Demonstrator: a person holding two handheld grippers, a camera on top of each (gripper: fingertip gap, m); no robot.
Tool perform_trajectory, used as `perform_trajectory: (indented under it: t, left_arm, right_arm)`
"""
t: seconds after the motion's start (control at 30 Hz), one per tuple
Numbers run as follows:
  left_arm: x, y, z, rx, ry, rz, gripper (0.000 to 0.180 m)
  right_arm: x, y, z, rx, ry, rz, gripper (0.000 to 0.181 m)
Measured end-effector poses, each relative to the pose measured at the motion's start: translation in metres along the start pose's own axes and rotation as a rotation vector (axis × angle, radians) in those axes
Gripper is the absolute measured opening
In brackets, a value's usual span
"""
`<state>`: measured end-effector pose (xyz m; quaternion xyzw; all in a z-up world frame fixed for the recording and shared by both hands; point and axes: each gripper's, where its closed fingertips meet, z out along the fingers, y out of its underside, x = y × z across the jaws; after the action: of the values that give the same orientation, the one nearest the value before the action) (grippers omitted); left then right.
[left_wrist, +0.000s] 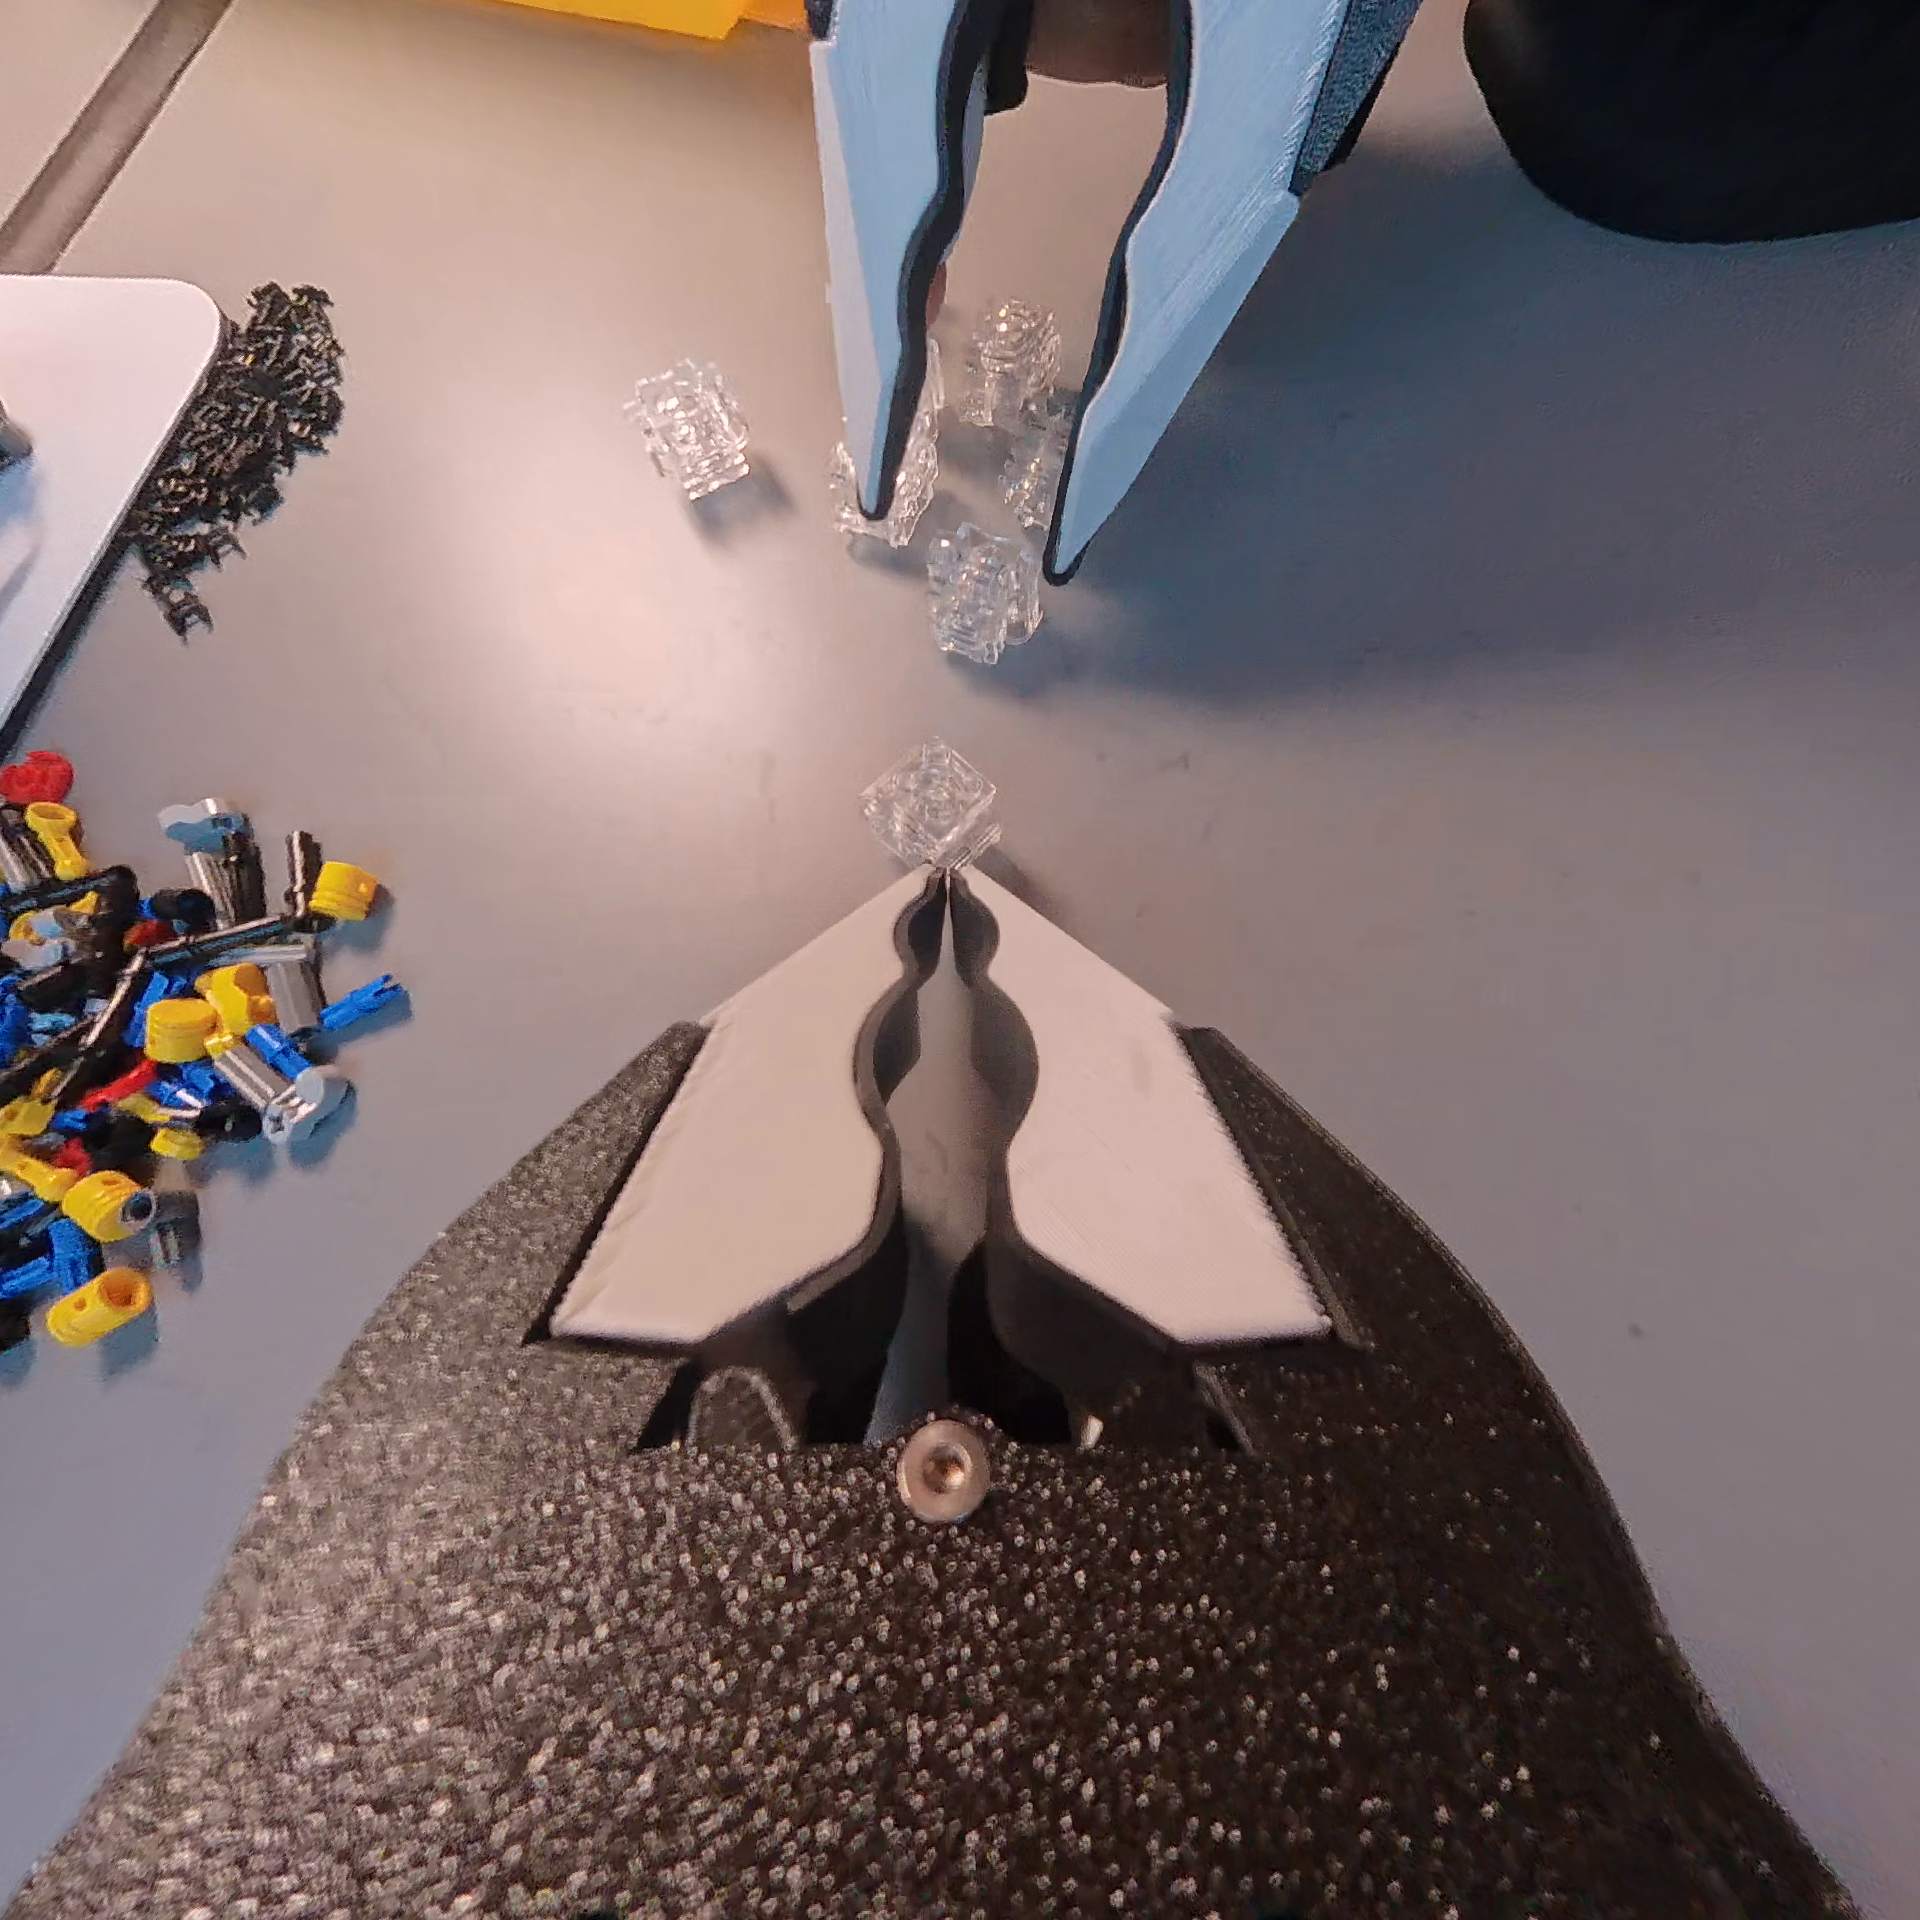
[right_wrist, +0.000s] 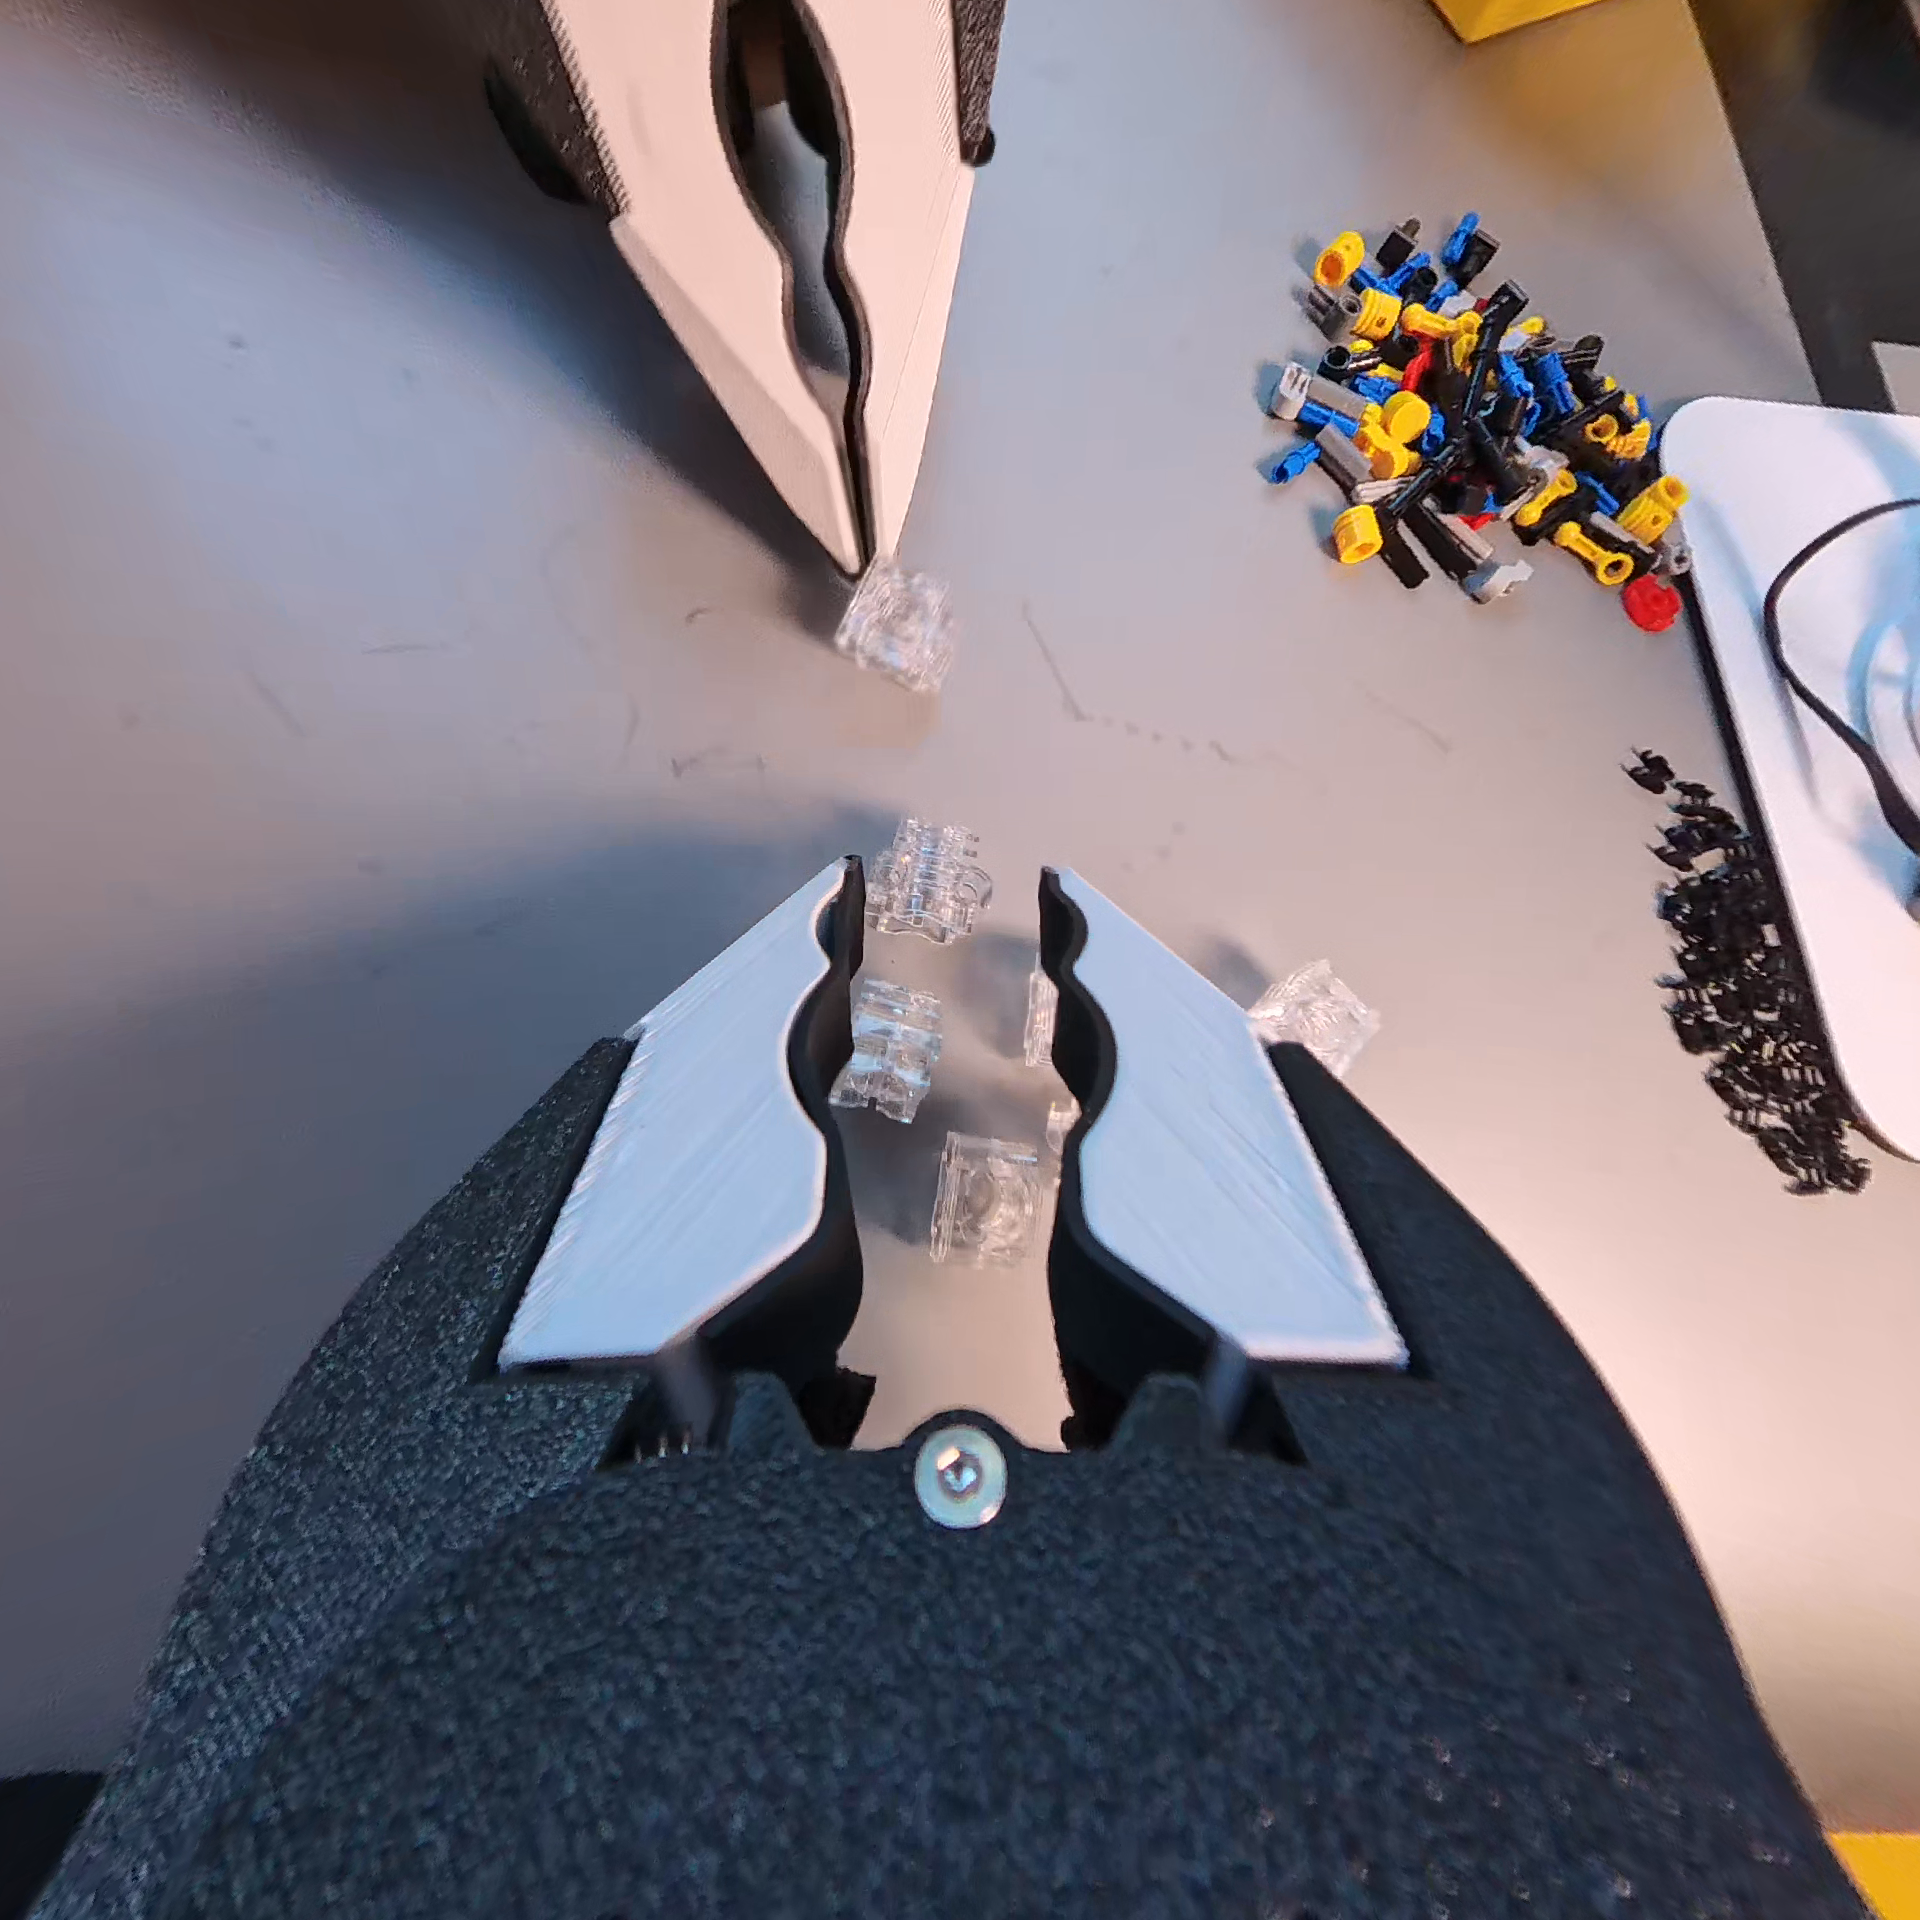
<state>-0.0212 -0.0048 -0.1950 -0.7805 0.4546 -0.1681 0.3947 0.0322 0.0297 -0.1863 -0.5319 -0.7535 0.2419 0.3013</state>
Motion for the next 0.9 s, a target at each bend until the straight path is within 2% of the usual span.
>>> perform_trajectory:
  t: [0.13, 0.27, 0.4, 0.47, 0.57, 0.63, 0.7, 0.8, 0.9]
  left_arm:
    - [-0.010, 0.008, -0.016, 0.029, -0.003, -0.029, 0.000]
    - [-0.003, 0.013, -0.020, -0.002, 0.055, -0.034, 0.014]
    - [-0.013, 0.006, -0.025, 0.033, -0.010, -0.030, 0.021]
    - [-0.011, -0.009, -0.031, 0.116, 0.005, -0.059, 0.022]
    - [-0.001, -0.040, -0.039, 0.294, 0.092, -0.155, 0.030]
    - [0.008, -0.063, -0.046, 0.432, 0.199, -0.250, 0.036]
    - [0.017, -0.084, -0.060, 0.568, 0.324, -0.334, 0.036]
    - [0.019, -0.102, -0.078, 0.703, 0.434, -0.412, 0.027]
    - [0.018, -0.095, -0.076, 0.661, 0.388, -0.372, 0.020]
  right_arm:
    - [-0.002, 0.001, 0.003, -0.022, 0.000, 0.001, 0.030]
    - [-0.002, 0.002, 0.006, -0.056, 0.022, -0.019, 0.024]
    - [-0.003, -0.004, 0.005, -0.035, 0.031, -0.041, 0.024]
    - [-0.003, -0.021, 0.000, 0.068, 0.033, -0.043, 0.024]
    - [-0.003, -0.069, -0.020, 0.353, 0.055, -0.035, 0.024]
    - [-0.007, -0.100, -0.038, 0.553, 0.062, -0.017, 0.024]
    - [-0.012, -0.118, -0.050, 0.671, 0.055, 0.002, 0.024]
    - [-0.020, -0.124, -0.052, 0.708, 0.033, -0.018, 0.024]
    - [-0.022, -0.117, -0.045, 0.656, 0.030, -0.053, 0.024]
